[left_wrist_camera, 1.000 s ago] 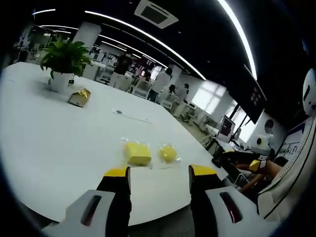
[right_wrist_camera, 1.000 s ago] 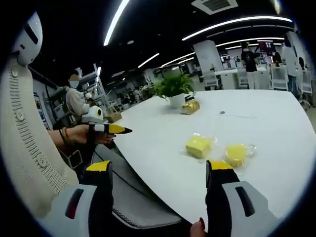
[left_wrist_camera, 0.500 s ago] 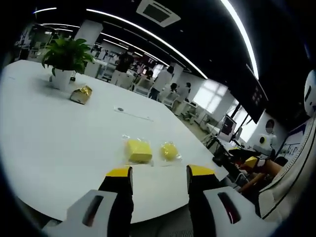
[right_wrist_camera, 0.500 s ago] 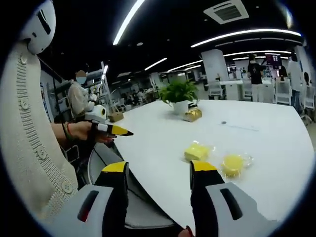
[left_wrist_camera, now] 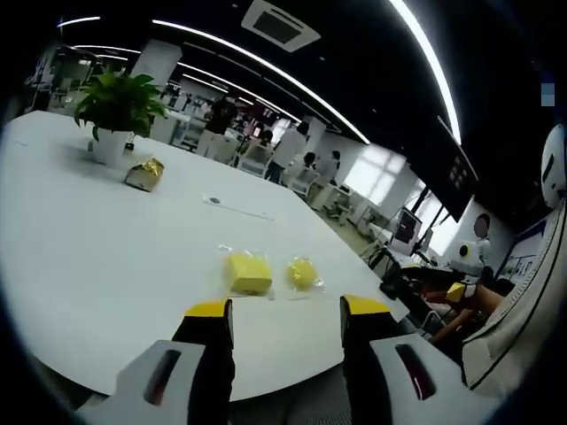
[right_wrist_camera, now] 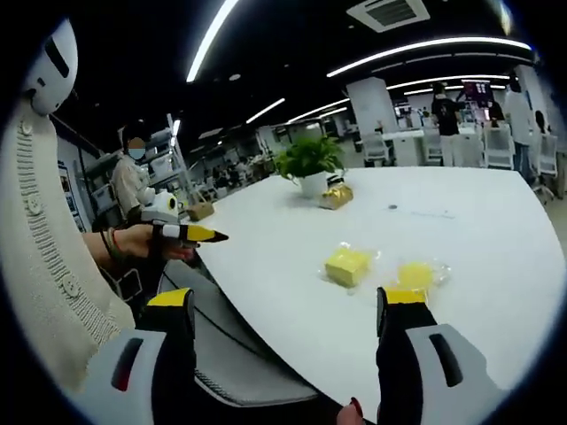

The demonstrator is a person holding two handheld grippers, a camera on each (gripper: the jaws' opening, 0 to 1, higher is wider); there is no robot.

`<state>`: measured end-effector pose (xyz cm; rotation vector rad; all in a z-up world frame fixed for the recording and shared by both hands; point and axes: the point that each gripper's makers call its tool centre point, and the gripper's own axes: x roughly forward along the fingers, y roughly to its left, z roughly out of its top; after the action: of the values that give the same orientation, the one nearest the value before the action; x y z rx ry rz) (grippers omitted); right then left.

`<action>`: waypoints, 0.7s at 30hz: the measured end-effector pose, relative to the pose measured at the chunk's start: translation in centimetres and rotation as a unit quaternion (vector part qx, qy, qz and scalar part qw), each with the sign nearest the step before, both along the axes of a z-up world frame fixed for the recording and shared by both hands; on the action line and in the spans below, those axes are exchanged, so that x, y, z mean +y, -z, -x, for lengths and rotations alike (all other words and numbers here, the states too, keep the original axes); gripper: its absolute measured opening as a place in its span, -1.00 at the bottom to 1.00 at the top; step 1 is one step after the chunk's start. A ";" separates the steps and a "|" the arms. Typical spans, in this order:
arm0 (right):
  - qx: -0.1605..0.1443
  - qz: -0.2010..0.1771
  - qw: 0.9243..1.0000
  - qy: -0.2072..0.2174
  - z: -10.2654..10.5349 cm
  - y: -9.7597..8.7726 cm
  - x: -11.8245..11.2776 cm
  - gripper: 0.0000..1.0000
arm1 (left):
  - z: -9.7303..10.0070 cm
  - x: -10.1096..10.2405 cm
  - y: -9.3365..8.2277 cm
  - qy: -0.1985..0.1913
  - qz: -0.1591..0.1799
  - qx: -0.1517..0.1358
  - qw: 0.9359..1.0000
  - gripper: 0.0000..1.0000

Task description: Compare the silicone blocks by pressing each to a similar depth, holding the contact briefly, and releasing to observe deformation and rebound differences across the visible hardness samples.

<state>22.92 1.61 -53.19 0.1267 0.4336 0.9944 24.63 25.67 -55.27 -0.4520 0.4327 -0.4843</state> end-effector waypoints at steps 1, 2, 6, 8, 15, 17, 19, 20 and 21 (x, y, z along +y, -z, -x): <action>0.002 0.002 1.000 0.001 0.0 0.1 0.0 0.64 | 0.1 0.0 0.0 0.000 0.000 0.001 1.000 -0.06; 0.004 0.001 1.000 0.001 0.1 0.2 -0.1 0.60 | 0.1 0.0 0.1 0.000 0.000 0.001 1.000 -0.06; 0.017 -0.011 1.000 0.003 0.2 0.1 -0.2 0.65 | 0.2 0.1 0.0 0.000 0.001 0.001 1.000 -0.03; 0.016 -0.007 1.000 0.004 0.2 0.3 -0.3 0.62 | 0.2 0.1 0.1 0.001 0.002 0.004 1.000 0.00; 0.024 0.001 1.000 0.008 0.0 0.9 -0.6 0.47 | 0.4 -0.1 0.2 0.005 -0.003 0.009 1.000 0.11; 0.022 0.019 0.999 0.015 -0.2 1.4 -0.9 0.32 | 0.5 -0.2 0.4 0.008 -0.006 0.012 1.000 0.09; 0.022 0.021 0.999 0.013 -0.2 1.6 -0.9 0.31 | 0.5 -0.3 0.5 0.009 -0.010 0.013 1.000 0.10; 0.026 0.019 0.999 0.013 -0.1 1.6 -0.8 0.36 | 0.5 -0.3 0.6 0.009 -0.011 0.013 1.000 0.10; 0.029 0.013 0.999 0.013 -0.1 1.5 -0.7 0.41 | 0.5 -0.3 0.6 0.009 -0.010 0.014 1.000 0.10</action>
<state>23.06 0.88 -54.68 0.1380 0.4978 0.9615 24.11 25.39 -55.86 -0.4364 0.4689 -0.4910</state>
